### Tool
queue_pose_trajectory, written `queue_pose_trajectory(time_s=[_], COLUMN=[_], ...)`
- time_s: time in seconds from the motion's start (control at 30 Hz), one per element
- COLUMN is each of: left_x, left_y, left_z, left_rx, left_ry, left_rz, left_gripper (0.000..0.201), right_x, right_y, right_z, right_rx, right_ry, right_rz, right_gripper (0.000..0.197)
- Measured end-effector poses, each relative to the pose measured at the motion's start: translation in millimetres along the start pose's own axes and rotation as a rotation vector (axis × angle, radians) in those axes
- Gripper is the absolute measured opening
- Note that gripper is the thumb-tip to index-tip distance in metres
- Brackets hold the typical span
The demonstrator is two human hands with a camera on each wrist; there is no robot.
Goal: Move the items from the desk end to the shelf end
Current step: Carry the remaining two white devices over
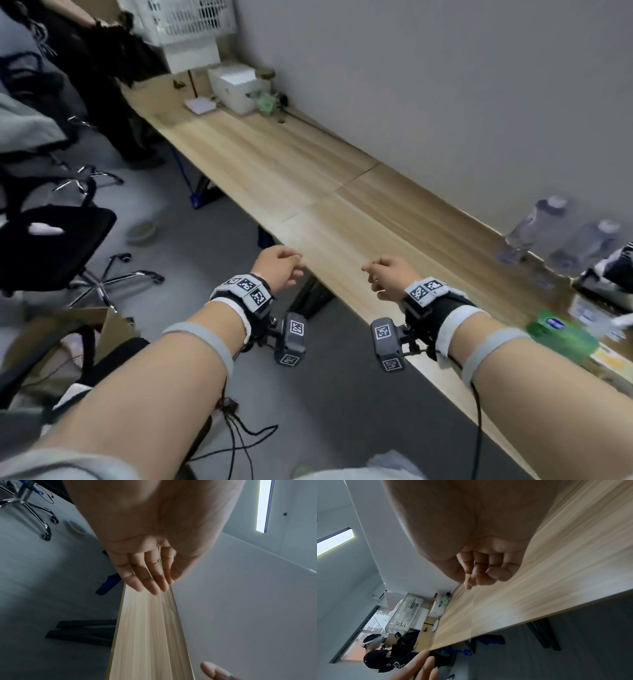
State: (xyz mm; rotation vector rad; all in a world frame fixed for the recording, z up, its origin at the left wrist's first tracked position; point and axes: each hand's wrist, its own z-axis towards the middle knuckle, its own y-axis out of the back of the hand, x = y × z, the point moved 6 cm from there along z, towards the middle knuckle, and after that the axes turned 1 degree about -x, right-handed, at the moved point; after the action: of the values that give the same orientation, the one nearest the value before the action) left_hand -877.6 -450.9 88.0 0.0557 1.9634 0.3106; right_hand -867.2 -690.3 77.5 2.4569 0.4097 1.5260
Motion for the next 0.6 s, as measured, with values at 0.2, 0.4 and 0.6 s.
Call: queue_pose_trajectory(time_s=[0.2,0.4,0.6], left_x=[-17,-28,-45], left_y=[74,151,259], left_z=[66,165,290], left_rx=[-0.032,-0.089,-0.197], left_ry=[-0.014,-0.015,0.009], left_rz=[-0.086,-0.116,-0.135], left_gripper=[0.014,0.011,0.013], right_x=[63,122,214], right_y=[-68,-146,-251], right_z=[65,156,280], right_rx=[0.015,0.073,0.173], right_ry=[0.025,0.026,0.041], right_rz=[0.002,0.013,-0.027], right_gripper=[0.008,0.005,0.01])
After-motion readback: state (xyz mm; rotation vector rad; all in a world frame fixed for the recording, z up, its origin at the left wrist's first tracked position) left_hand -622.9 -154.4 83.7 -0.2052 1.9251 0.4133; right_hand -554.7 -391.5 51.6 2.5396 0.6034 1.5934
